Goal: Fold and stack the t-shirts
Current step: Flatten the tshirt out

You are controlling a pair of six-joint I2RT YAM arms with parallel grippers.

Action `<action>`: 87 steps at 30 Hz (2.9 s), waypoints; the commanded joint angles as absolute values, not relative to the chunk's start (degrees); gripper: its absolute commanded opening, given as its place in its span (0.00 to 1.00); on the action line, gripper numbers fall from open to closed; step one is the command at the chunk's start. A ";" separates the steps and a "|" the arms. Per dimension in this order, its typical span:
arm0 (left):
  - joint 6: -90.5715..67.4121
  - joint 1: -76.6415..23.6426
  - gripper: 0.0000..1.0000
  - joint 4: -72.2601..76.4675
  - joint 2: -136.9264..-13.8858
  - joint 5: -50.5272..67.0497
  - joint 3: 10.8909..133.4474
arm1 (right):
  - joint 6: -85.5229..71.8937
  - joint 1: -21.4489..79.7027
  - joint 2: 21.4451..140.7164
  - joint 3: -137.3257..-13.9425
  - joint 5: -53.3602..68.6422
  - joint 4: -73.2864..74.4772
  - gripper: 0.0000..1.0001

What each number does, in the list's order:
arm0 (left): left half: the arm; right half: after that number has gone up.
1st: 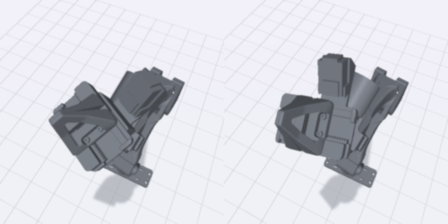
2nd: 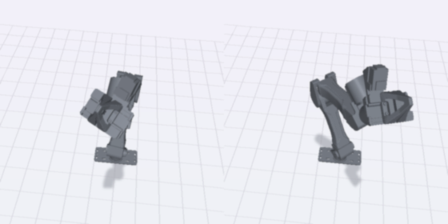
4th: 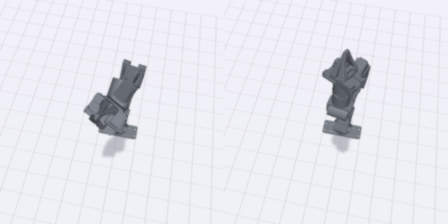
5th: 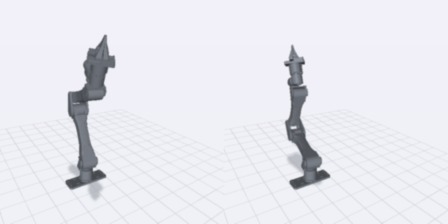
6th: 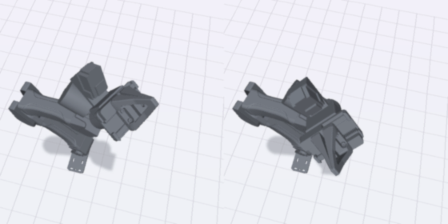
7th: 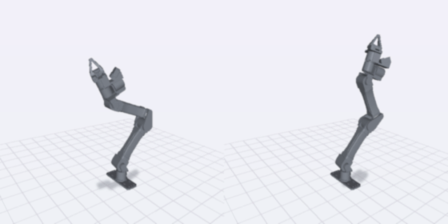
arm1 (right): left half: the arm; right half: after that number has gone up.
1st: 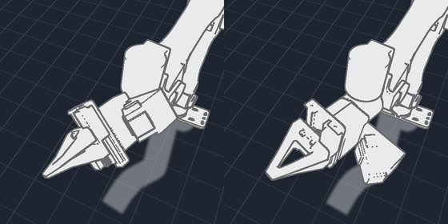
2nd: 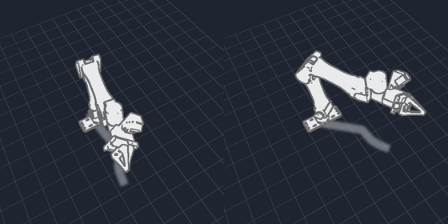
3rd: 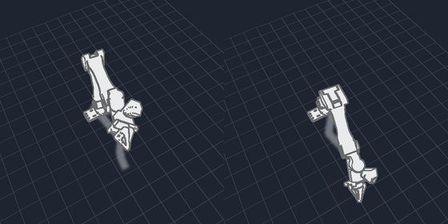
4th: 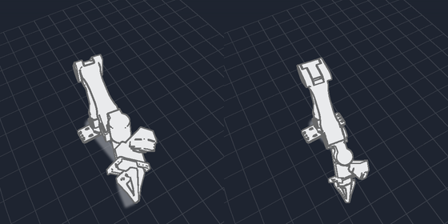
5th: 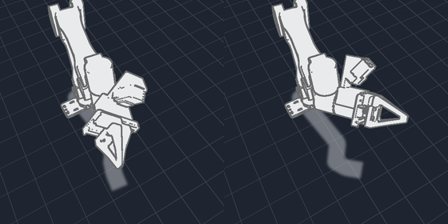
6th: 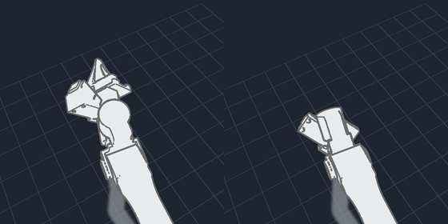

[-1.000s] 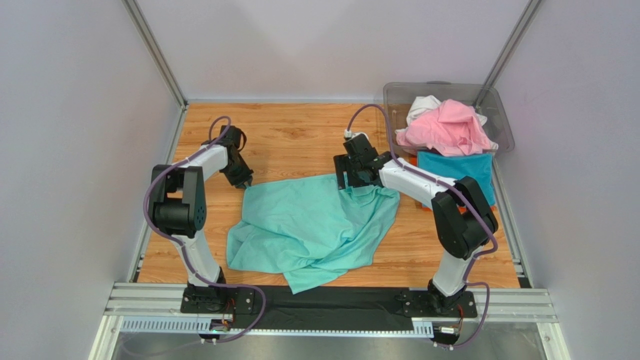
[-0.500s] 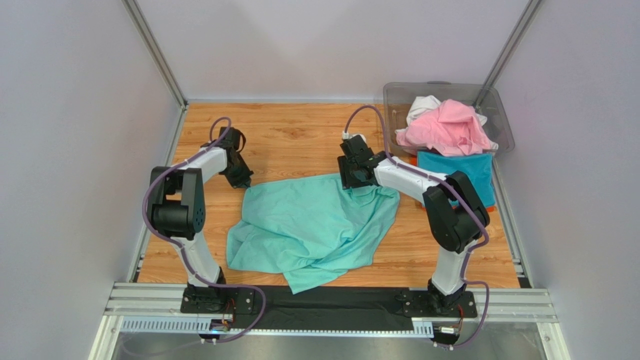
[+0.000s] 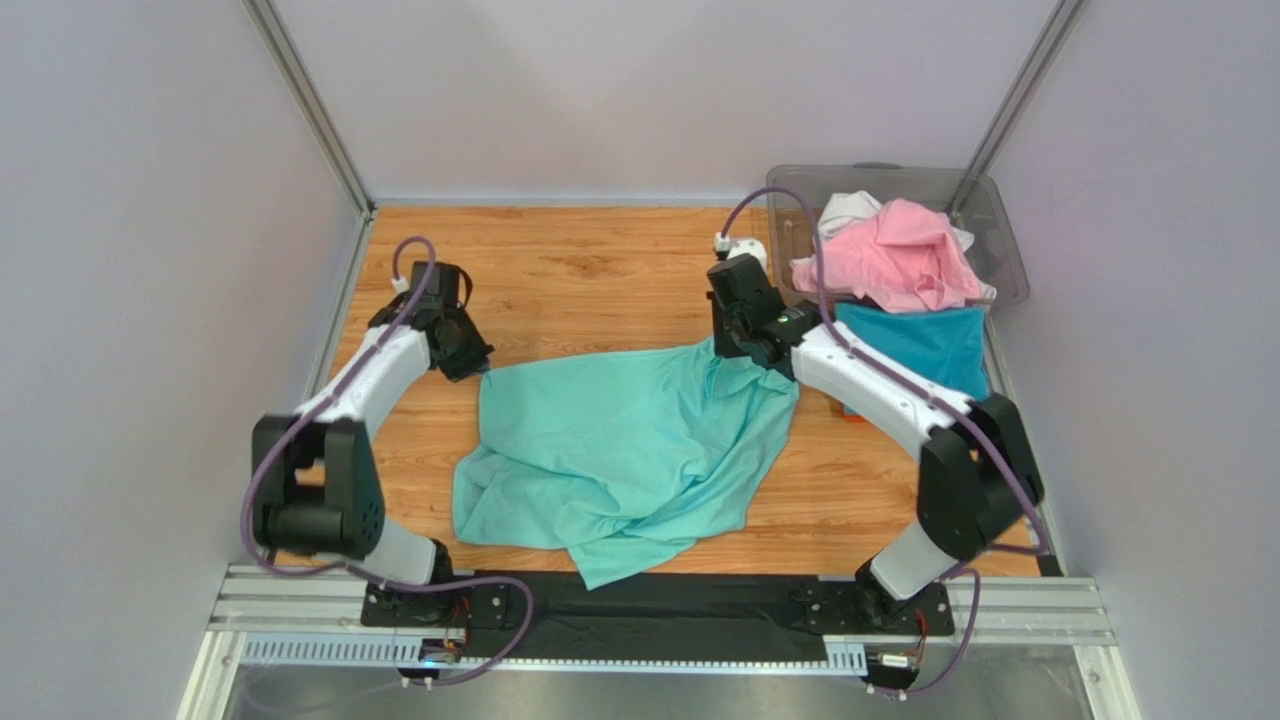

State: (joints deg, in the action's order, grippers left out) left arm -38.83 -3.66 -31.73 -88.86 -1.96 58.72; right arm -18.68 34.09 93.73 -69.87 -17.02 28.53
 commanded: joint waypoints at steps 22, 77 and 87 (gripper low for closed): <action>-38.06 -3.78 0.00 -45.00 -37.52 8.44 97.80 | -12.48 35.77 57.04 -107.47 22.06 43.24 0.00; -36.30 -1.49 1.00 -31.65 -69.18 5.70 49.43 | -10.21 28.12 101.24 -86.39 8.97 31.63 1.00; -35.60 -1.49 1.00 -24.00 -73.64 11.34 41.58 | 4.13 28.21 121.97 -107.92 4.22 41.13 0.71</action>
